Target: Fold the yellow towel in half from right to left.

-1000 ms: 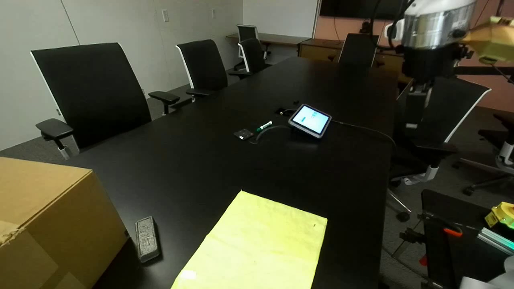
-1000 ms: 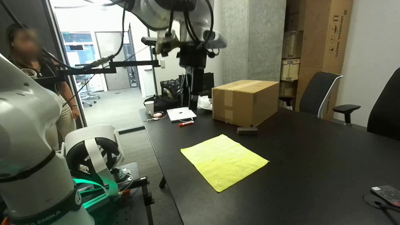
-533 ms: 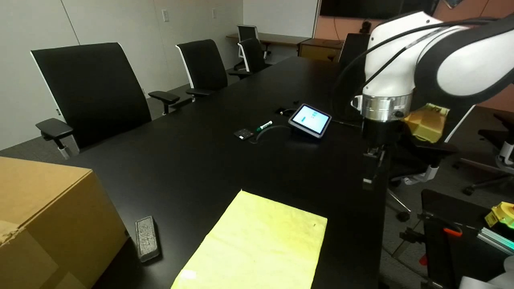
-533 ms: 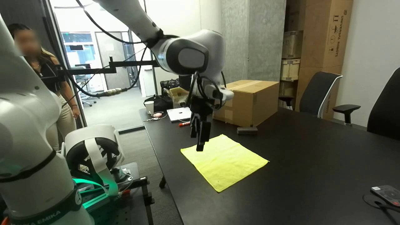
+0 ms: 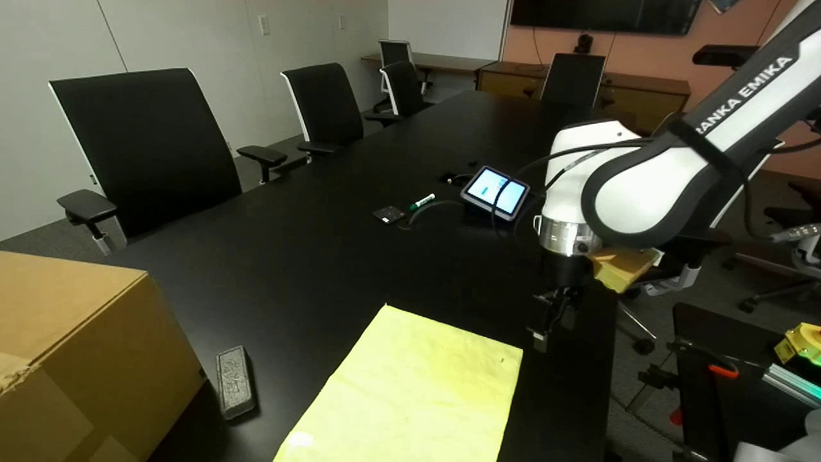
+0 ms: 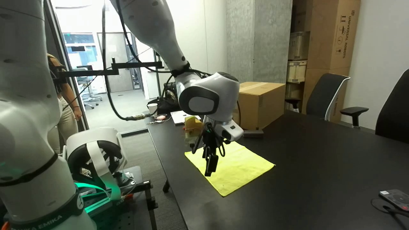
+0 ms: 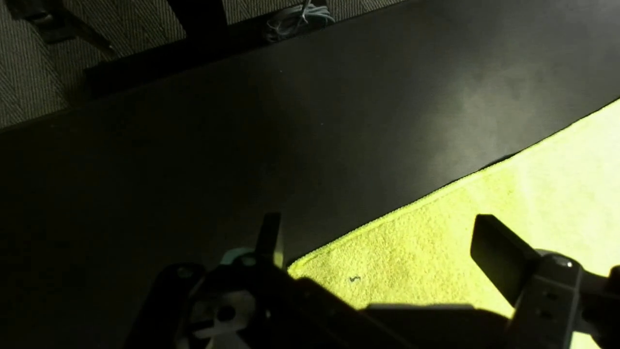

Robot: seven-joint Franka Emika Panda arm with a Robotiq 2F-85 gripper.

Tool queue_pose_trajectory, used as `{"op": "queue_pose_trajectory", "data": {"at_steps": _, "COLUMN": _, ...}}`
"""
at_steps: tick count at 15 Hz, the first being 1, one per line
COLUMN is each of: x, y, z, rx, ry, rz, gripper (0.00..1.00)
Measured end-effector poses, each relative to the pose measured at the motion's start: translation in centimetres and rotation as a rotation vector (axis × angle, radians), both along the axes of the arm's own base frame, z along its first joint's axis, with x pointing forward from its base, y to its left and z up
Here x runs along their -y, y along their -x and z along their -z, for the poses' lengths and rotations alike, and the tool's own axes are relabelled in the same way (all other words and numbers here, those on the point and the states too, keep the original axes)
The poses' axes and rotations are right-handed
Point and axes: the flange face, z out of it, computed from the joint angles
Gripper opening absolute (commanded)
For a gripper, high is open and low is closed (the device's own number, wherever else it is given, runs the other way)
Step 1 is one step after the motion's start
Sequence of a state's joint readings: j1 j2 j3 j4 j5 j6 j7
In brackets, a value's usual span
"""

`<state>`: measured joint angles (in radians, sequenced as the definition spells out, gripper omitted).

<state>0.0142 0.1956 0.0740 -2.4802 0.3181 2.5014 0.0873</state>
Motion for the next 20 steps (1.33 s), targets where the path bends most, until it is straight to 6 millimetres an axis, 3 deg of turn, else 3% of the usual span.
{"op": "queue_pose_trajectory", "data": {"at_steps": 6, "x": -1.0, "y": -2.3, "z": 4.9, "rx": -0.028, "ry": 0.053, "rz": 0.030, "gripper": 1.00}}
{"op": "queue_pose_trajectory", "data": {"at_steps": 13, "x": -1.8, "y": -4.9, "z": 7.8, "rx": -0.029, "ry": 0.091, "rz": 0.039, "gripper": 1.00}}
{"op": "queue_pose_trajectory", "data": {"at_steps": 20, "x": -0.4, "y": -5.1, "z": 10.7, "rx": -0.017, "ry": 0.086, "rz": 0.031, "gripper": 1.00}}
